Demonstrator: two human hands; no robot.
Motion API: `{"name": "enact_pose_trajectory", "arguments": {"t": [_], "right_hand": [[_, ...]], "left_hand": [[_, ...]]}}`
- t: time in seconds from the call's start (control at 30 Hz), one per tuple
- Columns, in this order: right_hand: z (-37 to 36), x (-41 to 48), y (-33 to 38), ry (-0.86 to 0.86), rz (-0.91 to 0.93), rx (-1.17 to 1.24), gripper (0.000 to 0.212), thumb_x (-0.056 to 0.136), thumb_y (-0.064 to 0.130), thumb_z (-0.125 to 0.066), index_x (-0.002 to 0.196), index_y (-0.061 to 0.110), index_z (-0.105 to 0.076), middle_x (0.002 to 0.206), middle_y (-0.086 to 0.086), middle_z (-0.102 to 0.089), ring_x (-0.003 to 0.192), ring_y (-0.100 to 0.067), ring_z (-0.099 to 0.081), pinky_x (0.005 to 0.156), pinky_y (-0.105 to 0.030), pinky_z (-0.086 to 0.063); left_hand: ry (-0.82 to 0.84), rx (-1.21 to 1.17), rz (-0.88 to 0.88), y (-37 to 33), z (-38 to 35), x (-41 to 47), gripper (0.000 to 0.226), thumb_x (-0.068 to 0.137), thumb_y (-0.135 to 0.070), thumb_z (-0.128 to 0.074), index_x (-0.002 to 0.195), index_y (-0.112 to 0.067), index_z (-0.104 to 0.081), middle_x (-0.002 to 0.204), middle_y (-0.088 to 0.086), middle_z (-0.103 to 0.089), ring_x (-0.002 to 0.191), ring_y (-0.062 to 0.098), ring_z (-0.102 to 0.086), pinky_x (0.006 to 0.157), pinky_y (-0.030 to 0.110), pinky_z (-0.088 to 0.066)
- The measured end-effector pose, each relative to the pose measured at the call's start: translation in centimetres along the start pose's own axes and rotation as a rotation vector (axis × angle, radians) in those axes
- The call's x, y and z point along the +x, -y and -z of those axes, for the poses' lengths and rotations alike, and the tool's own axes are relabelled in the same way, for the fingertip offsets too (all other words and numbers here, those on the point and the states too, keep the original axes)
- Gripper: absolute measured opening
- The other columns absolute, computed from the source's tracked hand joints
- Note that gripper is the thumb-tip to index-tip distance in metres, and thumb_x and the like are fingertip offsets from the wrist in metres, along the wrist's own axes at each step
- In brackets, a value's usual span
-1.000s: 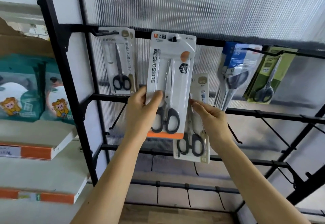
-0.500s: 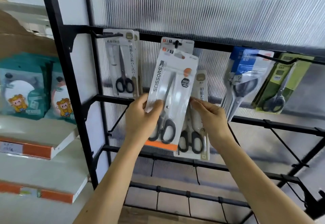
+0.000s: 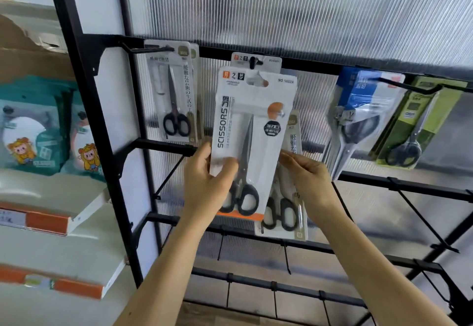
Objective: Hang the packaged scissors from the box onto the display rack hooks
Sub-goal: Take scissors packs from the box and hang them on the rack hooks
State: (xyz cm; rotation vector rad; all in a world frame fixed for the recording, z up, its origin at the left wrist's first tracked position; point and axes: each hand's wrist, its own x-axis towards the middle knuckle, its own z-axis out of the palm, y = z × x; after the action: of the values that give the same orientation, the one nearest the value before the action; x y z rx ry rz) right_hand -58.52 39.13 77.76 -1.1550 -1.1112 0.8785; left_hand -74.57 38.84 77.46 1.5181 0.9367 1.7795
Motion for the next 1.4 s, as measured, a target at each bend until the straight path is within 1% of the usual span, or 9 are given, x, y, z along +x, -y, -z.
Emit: {"name": "enact_pose_trajectory", "arguments": {"t": [0.1,0.23,0.3,0.47,0.67,0.93,1.13,1.27,1.4], "right_hand": [[-0.3,0.1,-0.3,0.019,0.003,-0.005,0.017,0.088,0.014,-0.057,0.089,0.023,-0.071,0.089,0.01,-0.072,0.091,-0.004,-0.067,0.085,-0.016,-0.052],[-0.6,0.6,-0.2,0.041,0.016,0.014,0.016,0.089,0.013,-0.057,0.093,0.021,-0.07,0.082,0.017,-0.07,0.078,0.01,-0.065,0.068,-0.003,-0.047],[-0.7,0.7,-0.1,0.052,0.016,0.032,0.017,0.089,0.012,-0.056,0.089,0.022,-0.07,0.081,0.017,-0.07,0.078,0.01,-0.065,0.067,-0.002,-0.046],[-0.8,1.1,-0.2,0.05,0.015,0.035,0.018,0.088,0.013,-0.057,0.085,0.022,-0.071,0.082,0.013,-0.072,0.082,-0.001,-0.068,0.076,-0.013,-0.053],[-1.0,1.5,0.0,0.045,0.019,0.016,0.016,0.088,0.015,-0.057,0.089,0.021,-0.072,0.089,0.008,-0.072,0.091,-0.01,-0.068,0.086,-0.021,-0.053],[-1.4,1.5,0.5,0.068,0.051,0.008,0.022,0.09,0.011,-0.055,0.083,0.025,-0.07,0.075,0.018,-0.072,0.08,0.002,-0.068,0.083,-0.016,-0.053],[-1.3,1.5,0.7,0.051,0.055,0.007,0.023,0.089,0.012,-0.056,0.083,0.027,-0.072,0.083,0.014,-0.073,0.09,-0.006,-0.067,0.09,-0.024,-0.051],[-0.8,1.8,0.9,0.013,0.078,-0.025,0.021,0.09,0.01,-0.056,0.104,0.02,-0.067,0.091,0.018,-0.067,0.085,0.013,-0.062,0.079,-0.003,-0.046],[0.1,1.9,0.9,-0.037,0.083,-0.023,0.024,0.09,0.006,-0.054,0.11,0.014,-0.065,0.097,0.015,-0.066,0.085,0.014,-0.059,0.081,0.0,-0.044]], "left_hand": [[-0.062,0.012,-0.058,-0.1,-0.2,0.5,0.006,0.077,-0.022,-0.058,0.074,-0.018,-0.06,0.068,-0.011,-0.065,0.066,0.0,-0.056,0.064,0.013,-0.044],[-0.162,0.014,-0.106,-0.4,-0.4,1.7,0.042,0.076,-0.041,-0.056,0.07,0.0,-0.052,0.063,0.016,-0.052,0.062,0.013,-0.045,0.06,0.024,-0.037],[-0.167,0.031,-0.118,-0.6,-0.4,2.1,0.039,0.076,-0.041,-0.056,0.062,-0.006,-0.046,0.055,0.006,-0.045,0.057,0.009,-0.039,0.055,0.023,-0.032],[-0.177,0.052,-0.136,-0.9,-0.2,2.2,0.055,0.074,-0.042,-0.056,0.076,0.012,-0.049,0.063,0.028,-0.046,0.06,0.019,-0.037,0.057,0.027,-0.031],[-0.168,0.063,-0.124,-0.3,0.1,1.9,0.053,0.074,-0.041,-0.056,0.07,0.011,-0.046,0.06,0.028,-0.043,0.058,0.021,-0.036,0.056,0.029,-0.03],[-0.165,0.082,-0.079,0.2,0.0,2.1,0.052,0.074,-0.039,-0.058,0.066,0.009,-0.039,0.055,0.023,-0.036,0.055,0.019,-0.03,0.052,0.028,-0.024],[-0.142,0.087,-0.022,1.2,-0.6,4.5,0.041,0.08,-0.026,-0.06,0.057,-0.007,-0.031,0.055,0.01,-0.027,0.055,0.017,-0.025,0.052,0.028,-0.02],[-0.126,0.206,0.006,3.5,-1.6,7.8,0.041,0.087,-0.031,-0.06,0.059,-0.012,-0.038,0.054,0.001,-0.033,0.049,0.005,-0.029,0.047,0.015,-0.022],[-0.172,0.284,0.069,5.6,-2.7,10.7,0.038,0.086,-0.042,-0.058,0.07,-0.009,-0.048,0.064,0.003,-0.05,0.062,0.018,-0.046,0.06,0.027,-0.033]]}}
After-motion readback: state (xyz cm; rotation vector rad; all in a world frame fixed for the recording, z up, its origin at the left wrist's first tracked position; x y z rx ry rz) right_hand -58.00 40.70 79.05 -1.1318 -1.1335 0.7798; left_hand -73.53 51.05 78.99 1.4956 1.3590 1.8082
